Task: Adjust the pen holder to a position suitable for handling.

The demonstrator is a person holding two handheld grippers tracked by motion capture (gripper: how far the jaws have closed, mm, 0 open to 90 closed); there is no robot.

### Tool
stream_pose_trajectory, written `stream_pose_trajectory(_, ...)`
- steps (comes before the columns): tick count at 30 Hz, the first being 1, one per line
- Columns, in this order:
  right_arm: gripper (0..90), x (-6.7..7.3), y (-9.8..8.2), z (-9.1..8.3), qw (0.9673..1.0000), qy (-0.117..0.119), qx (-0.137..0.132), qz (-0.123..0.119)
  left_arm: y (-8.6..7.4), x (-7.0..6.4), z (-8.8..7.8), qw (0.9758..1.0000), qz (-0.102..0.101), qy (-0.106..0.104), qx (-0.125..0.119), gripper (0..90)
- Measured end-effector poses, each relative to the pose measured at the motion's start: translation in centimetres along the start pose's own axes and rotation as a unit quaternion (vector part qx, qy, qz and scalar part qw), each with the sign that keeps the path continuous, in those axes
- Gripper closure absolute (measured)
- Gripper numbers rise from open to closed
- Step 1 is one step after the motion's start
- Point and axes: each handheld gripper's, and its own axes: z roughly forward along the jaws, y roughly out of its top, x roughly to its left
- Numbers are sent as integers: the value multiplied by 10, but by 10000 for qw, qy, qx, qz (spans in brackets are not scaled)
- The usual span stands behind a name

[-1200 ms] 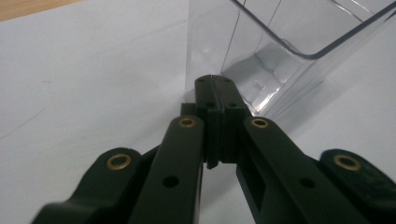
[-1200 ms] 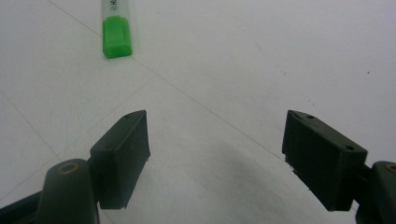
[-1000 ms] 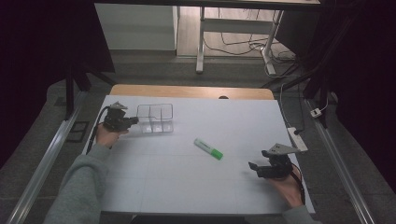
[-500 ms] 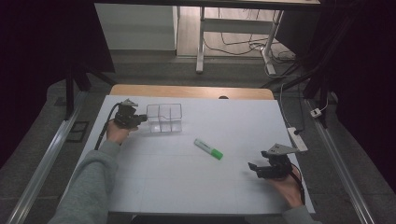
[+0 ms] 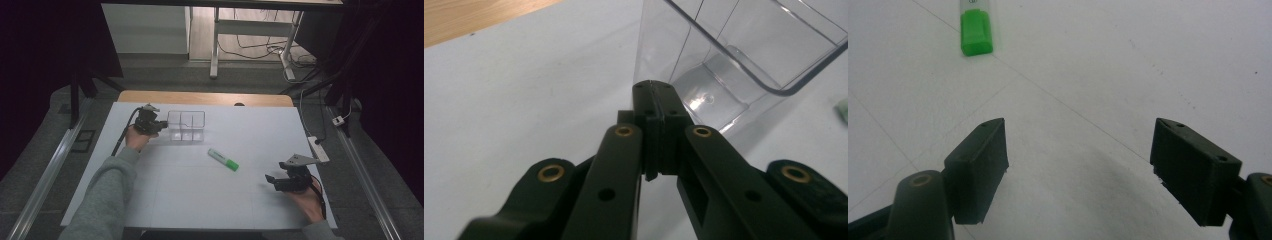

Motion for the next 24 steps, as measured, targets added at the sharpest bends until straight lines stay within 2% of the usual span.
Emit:
stream_pose_trajectory(11,225,0,0,1,10000,17,20,14,11,-19,12,9996,190,-206,46,886)
stream_pose_trajectory(17,225,0,-1,1,10000,23,15,8,13,-26,16,9995,161,-272,40,886)
stream_pose_trajectory(24,225,1,-1,2,10000,29,62,-15,17,-33,21,9991,238,-348,52,885)
